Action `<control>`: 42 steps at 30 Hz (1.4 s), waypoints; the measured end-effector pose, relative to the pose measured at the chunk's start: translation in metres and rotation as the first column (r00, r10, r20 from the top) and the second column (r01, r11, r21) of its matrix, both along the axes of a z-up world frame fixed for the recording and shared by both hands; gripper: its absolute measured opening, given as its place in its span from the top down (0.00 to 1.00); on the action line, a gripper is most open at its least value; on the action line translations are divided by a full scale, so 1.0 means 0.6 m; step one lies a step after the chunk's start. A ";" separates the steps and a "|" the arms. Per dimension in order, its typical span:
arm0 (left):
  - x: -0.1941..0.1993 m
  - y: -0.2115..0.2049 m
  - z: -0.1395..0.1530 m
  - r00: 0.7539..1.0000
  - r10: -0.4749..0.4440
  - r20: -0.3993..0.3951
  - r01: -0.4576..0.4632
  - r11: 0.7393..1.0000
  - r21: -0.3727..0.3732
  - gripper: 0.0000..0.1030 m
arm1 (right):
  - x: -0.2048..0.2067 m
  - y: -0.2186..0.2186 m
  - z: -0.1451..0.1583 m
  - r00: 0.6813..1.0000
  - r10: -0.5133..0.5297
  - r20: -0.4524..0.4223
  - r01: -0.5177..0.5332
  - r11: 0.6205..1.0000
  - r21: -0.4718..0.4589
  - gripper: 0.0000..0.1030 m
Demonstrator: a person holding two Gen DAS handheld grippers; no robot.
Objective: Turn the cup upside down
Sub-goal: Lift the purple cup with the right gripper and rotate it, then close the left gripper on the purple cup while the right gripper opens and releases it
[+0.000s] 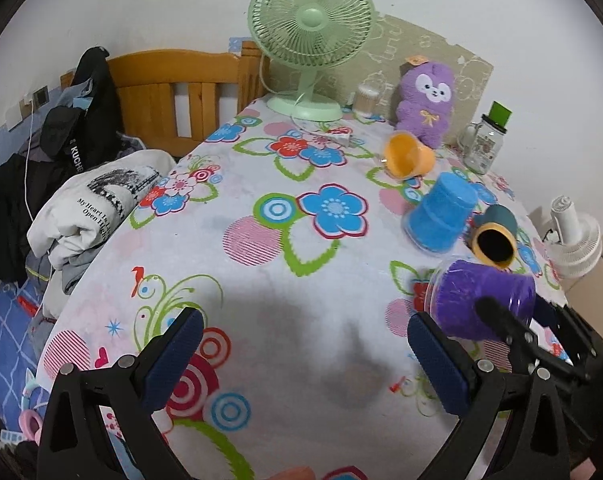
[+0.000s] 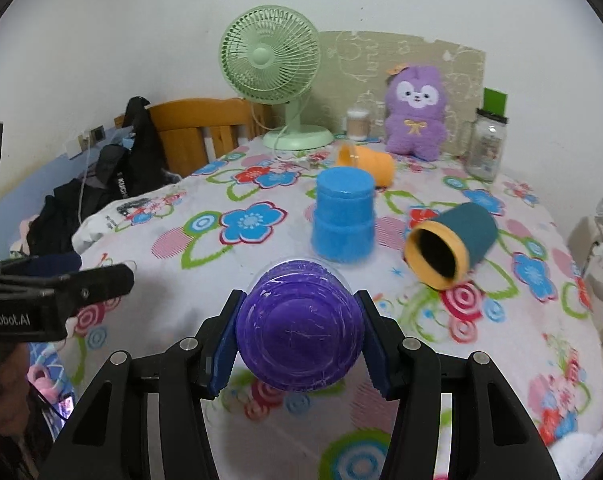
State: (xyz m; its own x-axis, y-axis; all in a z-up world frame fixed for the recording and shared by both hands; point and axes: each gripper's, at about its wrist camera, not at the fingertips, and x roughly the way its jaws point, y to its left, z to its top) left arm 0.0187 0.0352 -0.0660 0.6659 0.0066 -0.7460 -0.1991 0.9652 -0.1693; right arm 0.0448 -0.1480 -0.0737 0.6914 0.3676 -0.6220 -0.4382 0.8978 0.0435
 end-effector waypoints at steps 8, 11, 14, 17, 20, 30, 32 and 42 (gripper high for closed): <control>-0.025 -0.023 0.004 1.000 -0.026 0.002 0.026 1.000 0.006 0.00 | -0.058 -0.018 -0.015 1.000 -0.019 -0.019 0.020 1.000 0.018 0.45; -0.033 -0.023 0.003 1.000 -0.021 -0.001 0.021 1.000 0.009 0.00 | -0.063 -0.013 -0.028 0.997 0.005 -0.073 -0.002 0.999 0.043 0.45; -0.038 -0.021 0.001 1.000 -0.009 -0.003 0.009 1.000 0.010 0.00 | -0.061 -0.002 -0.041 0.995 0.003 -0.100 0.002 0.999 0.046 0.45; -0.044 -0.018 0.003 1.000 0.002 -0.003 -0.002 1.000 0.018 0.00 | -0.064 0.013 -0.035 0.996 0.020 -0.087 -0.014 0.998 0.061 0.45; -0.055 -0.012 0.005 1.000 0.016 0.002 -0.016 1.000 0.023 0.00 | -0.070 0.027 -0.030 0.997 0.025 -0.075 -0.022 0.999 0.046 0.45; -0.085 -0.009 -0.004 0.999 0.045 -0.018 -0.045 0.999 0.031 0.00 | -0.096 0.053 -0.042 0.995 0.010 -0.102 -0.010 1.000 -0.005 0.39; -0.086 -0.014 -0.003 0.999 0.041 -0.017 -0.041 0.998 0.037 0.00 | -0.098 0.050 -0.041 0.995 0.003 -0.096 -0.004 1.000 -0.008 0.22; -0.093 -0.058 0.007 1.000 0.011 0.003 -0.012 0.998 0.055 0.00 | -0.100 0.001 -0.031 0.995 -0.031 -0.100 0.035 0.999 0.042 0.19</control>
